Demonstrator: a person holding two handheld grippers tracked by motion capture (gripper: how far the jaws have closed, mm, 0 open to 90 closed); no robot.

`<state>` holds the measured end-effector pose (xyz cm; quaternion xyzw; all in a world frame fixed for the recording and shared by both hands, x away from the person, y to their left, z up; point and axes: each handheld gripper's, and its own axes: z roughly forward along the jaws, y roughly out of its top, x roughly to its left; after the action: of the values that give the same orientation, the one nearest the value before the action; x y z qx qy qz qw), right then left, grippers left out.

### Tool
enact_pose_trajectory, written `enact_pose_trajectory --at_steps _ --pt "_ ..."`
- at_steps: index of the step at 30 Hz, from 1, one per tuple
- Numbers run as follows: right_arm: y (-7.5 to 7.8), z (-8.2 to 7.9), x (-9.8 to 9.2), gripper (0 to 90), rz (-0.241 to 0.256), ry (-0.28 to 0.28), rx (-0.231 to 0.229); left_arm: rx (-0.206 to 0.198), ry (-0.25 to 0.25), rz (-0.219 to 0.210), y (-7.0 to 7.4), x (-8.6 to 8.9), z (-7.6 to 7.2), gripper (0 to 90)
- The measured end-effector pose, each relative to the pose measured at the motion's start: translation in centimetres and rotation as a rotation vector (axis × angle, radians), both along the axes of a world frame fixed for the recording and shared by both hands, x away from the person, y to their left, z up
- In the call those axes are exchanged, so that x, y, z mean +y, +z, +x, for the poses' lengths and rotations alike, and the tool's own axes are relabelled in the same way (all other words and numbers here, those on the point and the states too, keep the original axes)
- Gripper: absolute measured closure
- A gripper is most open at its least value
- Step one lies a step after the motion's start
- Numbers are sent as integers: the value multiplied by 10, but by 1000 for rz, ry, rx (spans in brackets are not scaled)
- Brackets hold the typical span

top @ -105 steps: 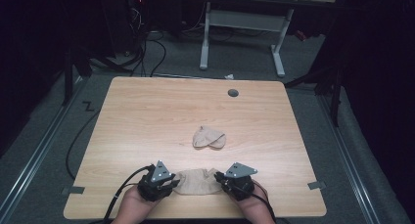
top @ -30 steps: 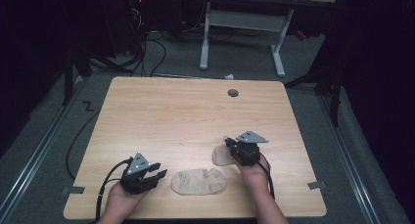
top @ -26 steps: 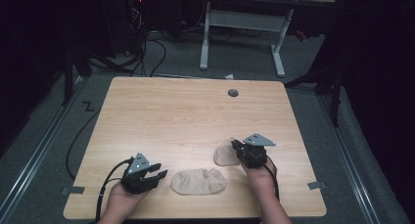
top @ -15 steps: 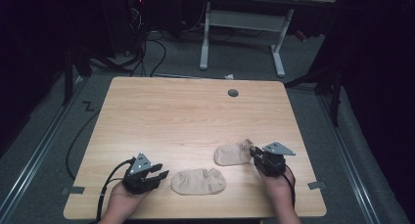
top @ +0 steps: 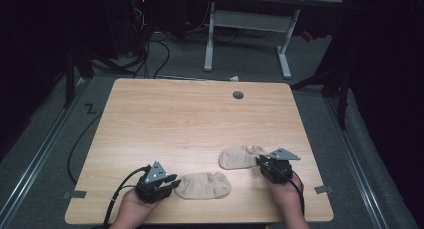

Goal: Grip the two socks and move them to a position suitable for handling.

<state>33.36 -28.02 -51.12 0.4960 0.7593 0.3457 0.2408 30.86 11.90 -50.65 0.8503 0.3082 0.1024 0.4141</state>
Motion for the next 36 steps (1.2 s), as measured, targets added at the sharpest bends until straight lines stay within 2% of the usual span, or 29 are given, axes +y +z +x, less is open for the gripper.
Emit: enact_pose_trajectory --at_steps 1,2,7,8,14,17,24,25,26,30,32,33,34,35,36 --pt "0 0 0 775 0 0 0 -1 -10 6 0 -2 -1 738" --pt "-3 2 11 799 -18 36 10 0 -13 9 0 -3 -2 754" --pt "-8 9 26 850 -47 62 41 -1 -11 -6 1 -1 -1 774" --pt "-12 13 32 876 -68 66 64 -5 -7 -10 2 0 0 780" --pt "-13 17 39 891 -66 87 67 -18 2 -7 4 4 0 813" --pt "-14 20 49 890 -54 102 70 -12 22 -17 4 9 2 820" --pt "-14 20 74 889 -71 171 62 -27 62 -37 6 13 6 878" --pt "-13 18 80 873 -79 204 60 -31 66 -35 6 14 7 897" --pt "-11 17 81 866 -80 211 52 -31 69 -35 6 14 7 899" --pt "6 5 67 855 -48 177 -43 -23 64 -22 5 13 10 900" --pt "9 1 54 859 -38 145 -63 -28 59 -14 5 10 10 900" --pt "9 1 54 859 -38 145 -63 -28 59 -14 5 10 10 900" --pt "9 -1 41 871 -39 112 -70 -39 55 -11 7 7 12 900" --pt "9 -1 41 871 -39 112 -70 -39 55 -11 7 7 12 900" --pt "10 -1 29 893 -24 80 -66 -48 53 -12 8 3 13 900"
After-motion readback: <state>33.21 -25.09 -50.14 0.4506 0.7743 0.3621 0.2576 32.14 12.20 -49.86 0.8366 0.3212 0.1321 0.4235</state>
